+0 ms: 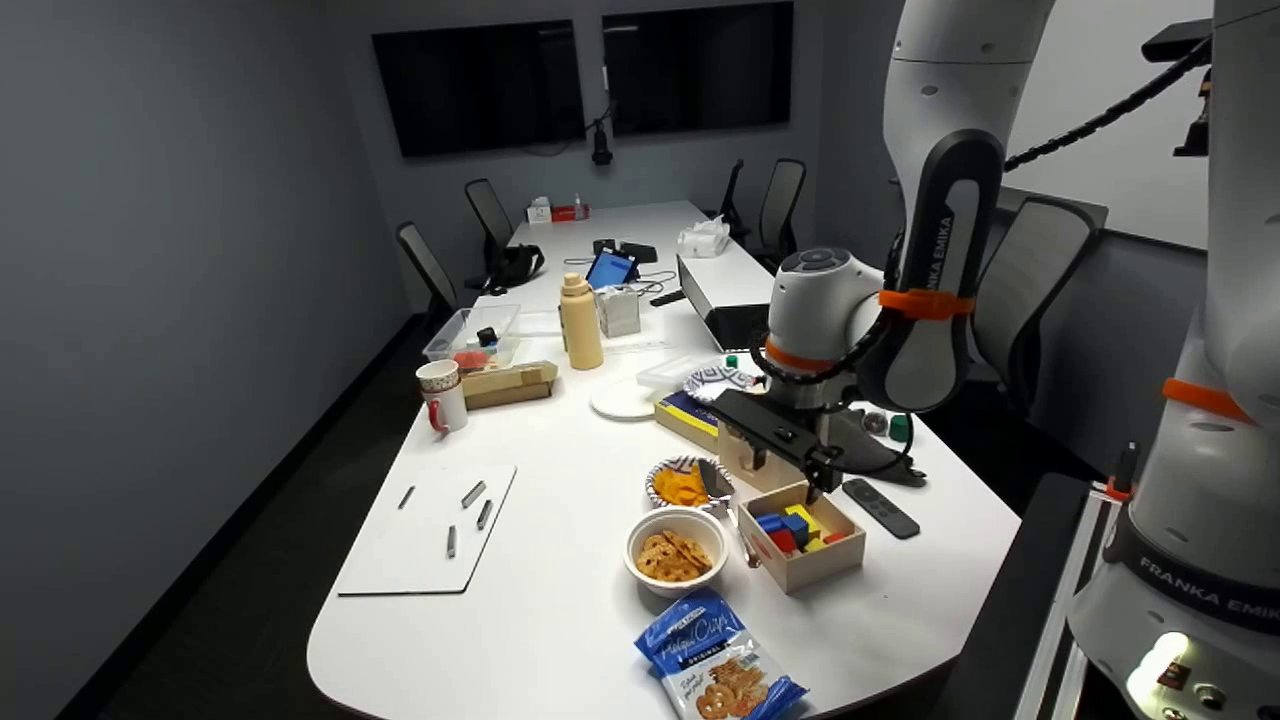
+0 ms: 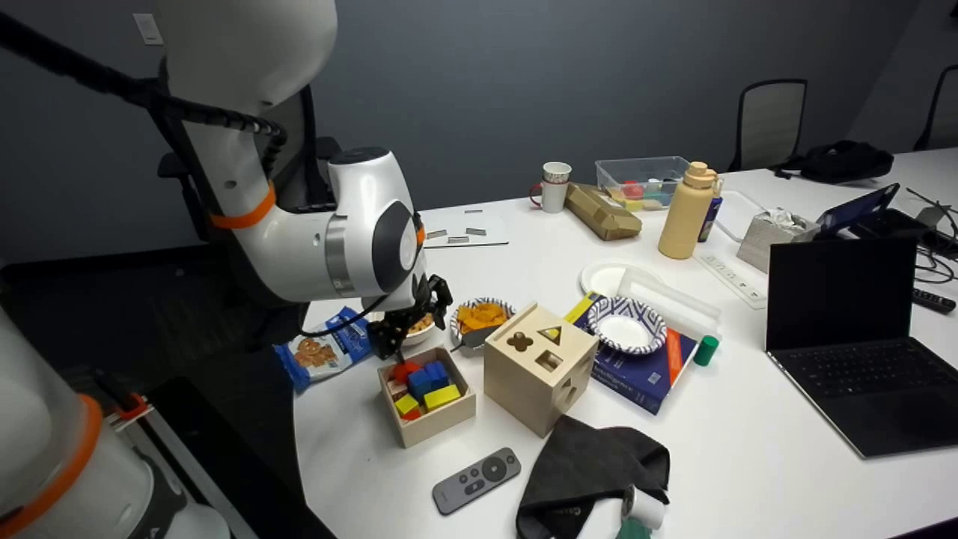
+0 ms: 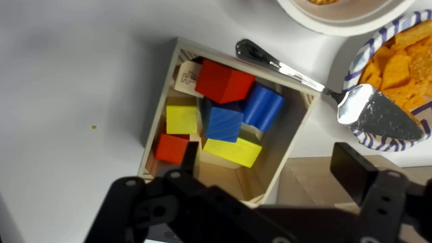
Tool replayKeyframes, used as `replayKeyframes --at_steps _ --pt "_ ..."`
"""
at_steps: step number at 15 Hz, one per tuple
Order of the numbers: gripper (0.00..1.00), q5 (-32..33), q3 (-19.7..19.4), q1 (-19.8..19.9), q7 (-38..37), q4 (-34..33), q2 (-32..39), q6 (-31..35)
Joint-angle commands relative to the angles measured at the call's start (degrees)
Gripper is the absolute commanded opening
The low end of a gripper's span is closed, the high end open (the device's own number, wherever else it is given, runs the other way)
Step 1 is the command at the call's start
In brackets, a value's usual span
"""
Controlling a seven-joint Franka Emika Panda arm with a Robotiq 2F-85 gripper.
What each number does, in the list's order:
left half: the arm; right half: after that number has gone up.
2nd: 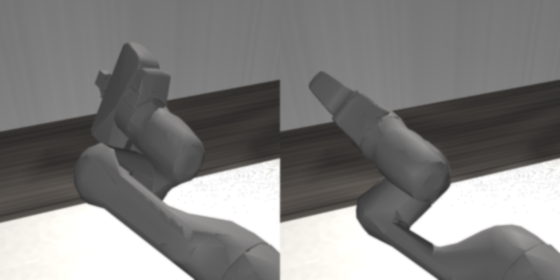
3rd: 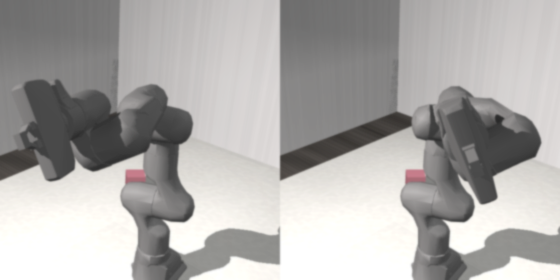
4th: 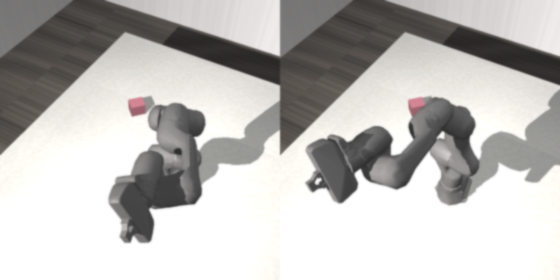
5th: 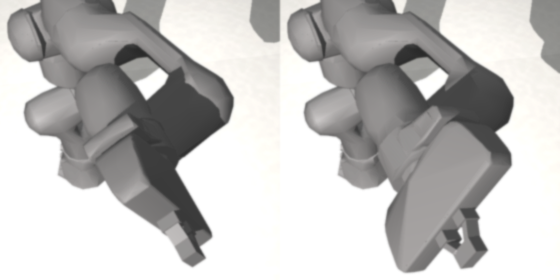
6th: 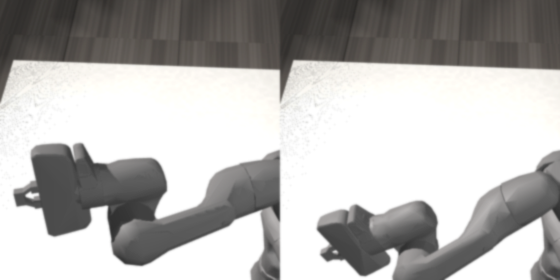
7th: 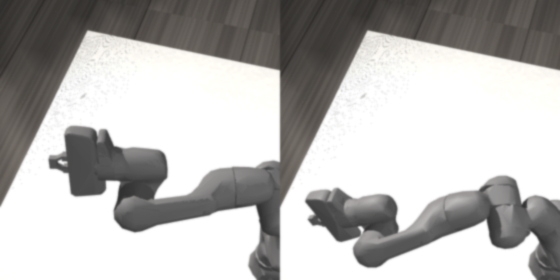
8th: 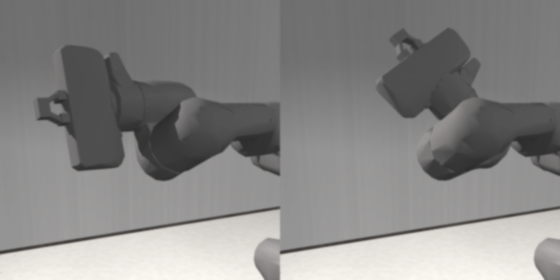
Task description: Place the blue rectangular block in the wooden box
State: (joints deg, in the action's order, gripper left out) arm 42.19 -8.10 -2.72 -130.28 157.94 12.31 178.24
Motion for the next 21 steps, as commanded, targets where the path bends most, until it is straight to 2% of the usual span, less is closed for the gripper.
replayKeyframes --at_steps 1,5,11,12,13,14,17,21 --pt "1.00 3.8 -4.4 -4.5 -2.9 -2.5 5.8 4.0" --pt "1.00 2.2 -8.1 -8.2 -1.7 -3.7 10.9 7.8" --pt "1.00 0.1 -10.0 -10.5 -1.2 -3.9 15.8 11.8" --pt "0.75 -0.1 -10.4 -11.0 -1.2 -3.8 16.1 11.8" --pt "0.74 -0.3 -10.5 -11.3 -1.2 -3.8 16.3 11.5" --pt "0.68 -0.4 -11.0 -11.8 -1.2 -3.8 16.4 11.3" --pt "0.42 -0.6 -11.7 -12.9 -1.2 -3.9 16.3 10.6" --pt "0.12 -0.5 -11.6 -13.1 -0.8 -3.7 15.5 9.9"
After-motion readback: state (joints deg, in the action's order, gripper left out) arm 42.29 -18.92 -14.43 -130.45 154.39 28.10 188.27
